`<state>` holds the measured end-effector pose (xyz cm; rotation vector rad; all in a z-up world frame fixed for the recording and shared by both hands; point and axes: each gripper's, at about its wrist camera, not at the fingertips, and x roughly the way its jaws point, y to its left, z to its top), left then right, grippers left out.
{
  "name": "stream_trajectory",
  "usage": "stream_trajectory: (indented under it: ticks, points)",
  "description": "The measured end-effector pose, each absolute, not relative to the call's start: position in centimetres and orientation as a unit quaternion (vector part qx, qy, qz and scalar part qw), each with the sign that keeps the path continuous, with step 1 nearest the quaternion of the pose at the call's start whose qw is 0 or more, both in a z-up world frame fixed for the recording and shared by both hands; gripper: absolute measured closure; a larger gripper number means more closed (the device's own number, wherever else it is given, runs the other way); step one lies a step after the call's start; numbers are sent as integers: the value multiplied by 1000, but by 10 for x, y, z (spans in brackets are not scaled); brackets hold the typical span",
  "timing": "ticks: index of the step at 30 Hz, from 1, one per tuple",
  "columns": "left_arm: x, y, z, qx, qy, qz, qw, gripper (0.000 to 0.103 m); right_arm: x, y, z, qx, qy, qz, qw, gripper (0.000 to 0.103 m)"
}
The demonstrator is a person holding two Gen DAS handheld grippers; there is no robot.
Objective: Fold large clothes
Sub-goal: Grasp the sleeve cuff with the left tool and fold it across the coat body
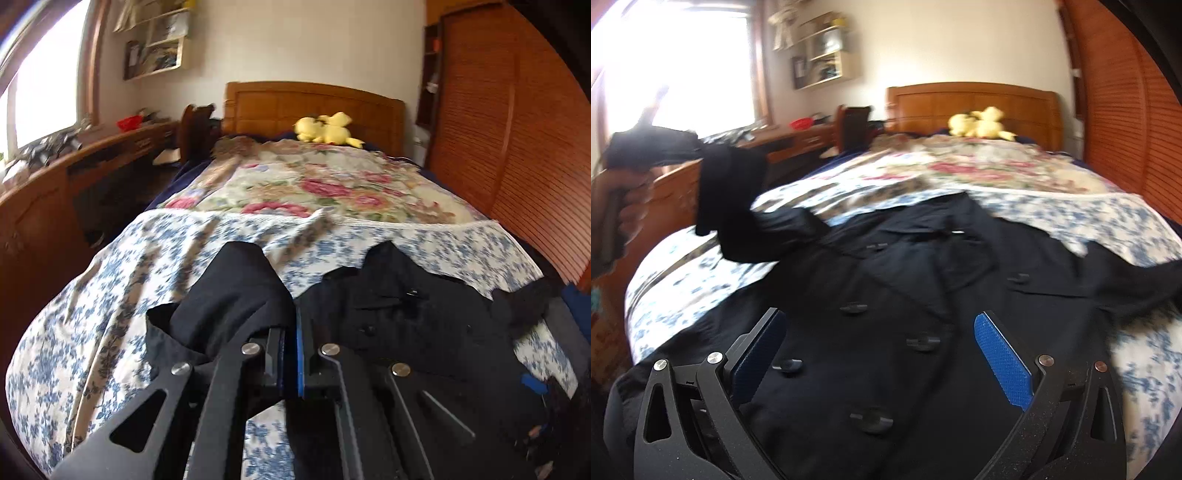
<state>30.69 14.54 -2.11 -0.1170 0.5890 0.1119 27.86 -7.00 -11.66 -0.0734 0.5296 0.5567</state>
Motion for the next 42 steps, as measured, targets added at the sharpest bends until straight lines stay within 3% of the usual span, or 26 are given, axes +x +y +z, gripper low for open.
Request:
stream_trajectory:
  ticks: [15,21,26,36,42]
  points:
    - [268,49,-40,29,321,9,947,99,276,-131,-114,-23,253,207,945,0]
    - [246,44,-68,50,340,24,939,89,274,-119,-115,-27,257,217,941,0]
    - [220,51,-89,37,354,9,935,72,274,-105,-112,-28,263,227,938,0]
    - [167,74,-118,16,357,3,934,62,277,-62,-115,-51,286,243,925,0]
    - [127,95,-117,-14,339,3,941,48,274,-37,-121,-64,301,264,914,0]
